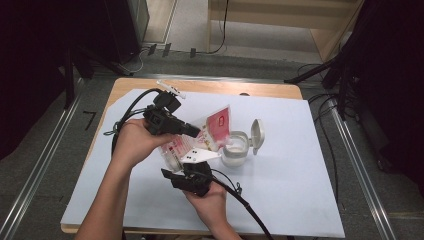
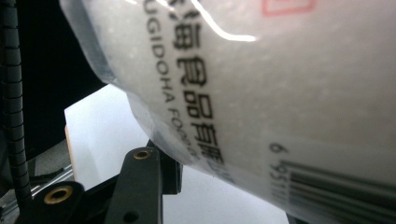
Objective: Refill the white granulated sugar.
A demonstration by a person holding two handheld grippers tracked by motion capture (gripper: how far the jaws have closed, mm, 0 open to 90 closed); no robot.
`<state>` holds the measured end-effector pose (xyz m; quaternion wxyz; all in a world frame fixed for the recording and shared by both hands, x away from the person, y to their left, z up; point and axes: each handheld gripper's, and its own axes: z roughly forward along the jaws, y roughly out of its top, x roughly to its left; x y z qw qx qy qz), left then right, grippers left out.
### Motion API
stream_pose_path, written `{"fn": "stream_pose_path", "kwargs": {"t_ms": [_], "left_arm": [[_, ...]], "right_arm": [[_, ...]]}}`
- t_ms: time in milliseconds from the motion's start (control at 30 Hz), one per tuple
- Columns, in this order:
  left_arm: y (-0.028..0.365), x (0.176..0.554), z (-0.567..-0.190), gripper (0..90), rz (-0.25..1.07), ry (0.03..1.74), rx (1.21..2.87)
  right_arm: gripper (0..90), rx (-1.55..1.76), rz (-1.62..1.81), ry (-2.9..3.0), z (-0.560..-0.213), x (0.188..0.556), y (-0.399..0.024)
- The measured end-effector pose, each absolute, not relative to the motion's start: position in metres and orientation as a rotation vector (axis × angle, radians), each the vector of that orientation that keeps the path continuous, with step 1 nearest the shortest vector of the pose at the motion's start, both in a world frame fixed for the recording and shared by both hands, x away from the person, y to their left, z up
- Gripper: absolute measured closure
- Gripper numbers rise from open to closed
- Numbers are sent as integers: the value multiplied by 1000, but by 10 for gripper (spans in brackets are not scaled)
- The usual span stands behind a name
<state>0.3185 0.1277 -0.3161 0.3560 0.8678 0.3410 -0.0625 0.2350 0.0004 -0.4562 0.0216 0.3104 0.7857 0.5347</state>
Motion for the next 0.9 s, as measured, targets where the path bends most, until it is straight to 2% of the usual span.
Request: {"fn": "stream_pose_path", "kwargs": {"t_ms": [900], "left_arm": [[143,313,-320,873,-166,818,2168]], "right_arm": [[591,1029,1669,2368,-461,238,-14]]}}
